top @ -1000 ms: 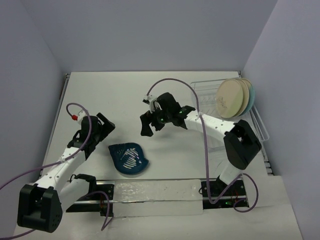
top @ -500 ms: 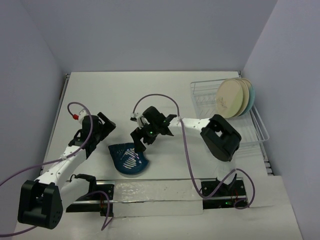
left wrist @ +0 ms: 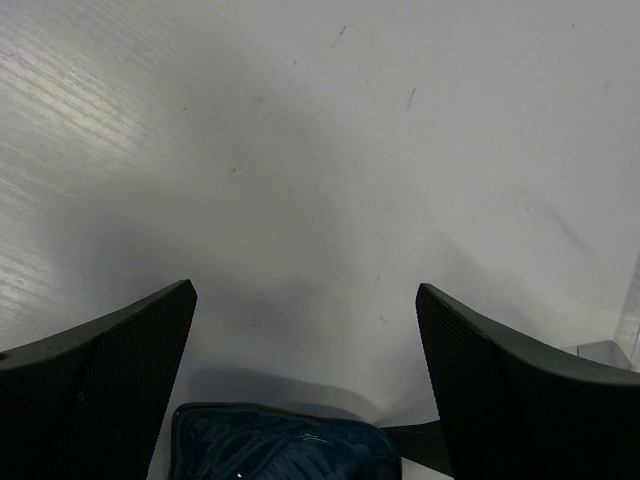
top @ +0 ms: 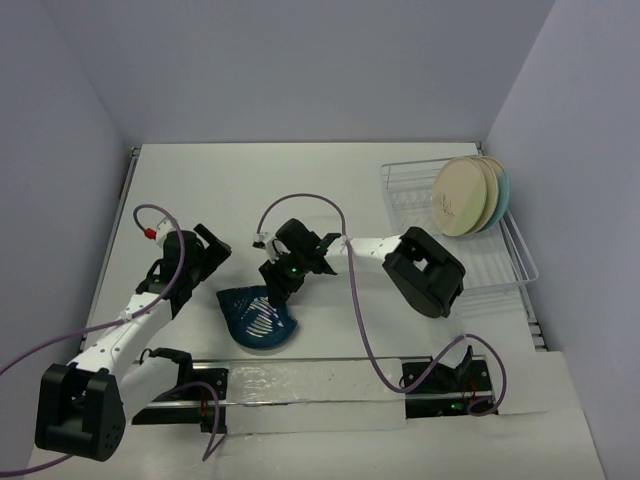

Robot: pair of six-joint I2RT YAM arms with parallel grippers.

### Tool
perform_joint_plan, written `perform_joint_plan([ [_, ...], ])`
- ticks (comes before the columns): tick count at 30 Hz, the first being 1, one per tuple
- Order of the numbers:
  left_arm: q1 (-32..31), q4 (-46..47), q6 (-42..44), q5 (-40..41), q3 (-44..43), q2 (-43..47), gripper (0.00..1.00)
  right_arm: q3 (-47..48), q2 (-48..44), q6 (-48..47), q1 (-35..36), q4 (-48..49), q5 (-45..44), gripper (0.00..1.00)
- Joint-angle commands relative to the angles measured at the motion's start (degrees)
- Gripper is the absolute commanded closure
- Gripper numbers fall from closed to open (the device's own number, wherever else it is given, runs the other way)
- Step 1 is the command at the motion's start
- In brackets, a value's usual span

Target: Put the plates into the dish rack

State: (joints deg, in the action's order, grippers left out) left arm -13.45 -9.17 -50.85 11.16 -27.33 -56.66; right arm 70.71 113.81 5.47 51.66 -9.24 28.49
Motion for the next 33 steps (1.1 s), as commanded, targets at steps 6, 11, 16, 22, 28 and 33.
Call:
perform_joint_plan([
  [6,-0.2,1.8,-0.5,1.1,-0.6,1.1,0.01,0.2,-0.1,0.3,1.3,0.2,-5.2,0.76],
  [11,-0.2,1.3,-0.6,1.6,-0.7,1.3,0.01,-1.0,-4.7,-0.3,1.3,0.2,-9.2,0.95],
  [16,-0.2,1.3,-0.9,2.1,-1.9,1.9,0.01,-1.0,-12.4,-3.0,1.2,-0.1,-17.6,1.0],
  [22,-0.2,4.2,0.0,1.0,-8.1,-0.4,0.01,4.0,-26.1,-9.2,-2.3,-4.0,-33.1,1.0],
  [28,-0.2,4.4,0.7,0.5,-12.2,-6.8,0.01,14.7,-31.3,-16.1,-10.3,-4.8,-44.4,1.0],
  [33,0.4,6.8,1.4,0.1,-13.1,-9.0,0.01,21.5,-30.5,-21.0,-19.6,-6.1,-50.4,1.0],
])
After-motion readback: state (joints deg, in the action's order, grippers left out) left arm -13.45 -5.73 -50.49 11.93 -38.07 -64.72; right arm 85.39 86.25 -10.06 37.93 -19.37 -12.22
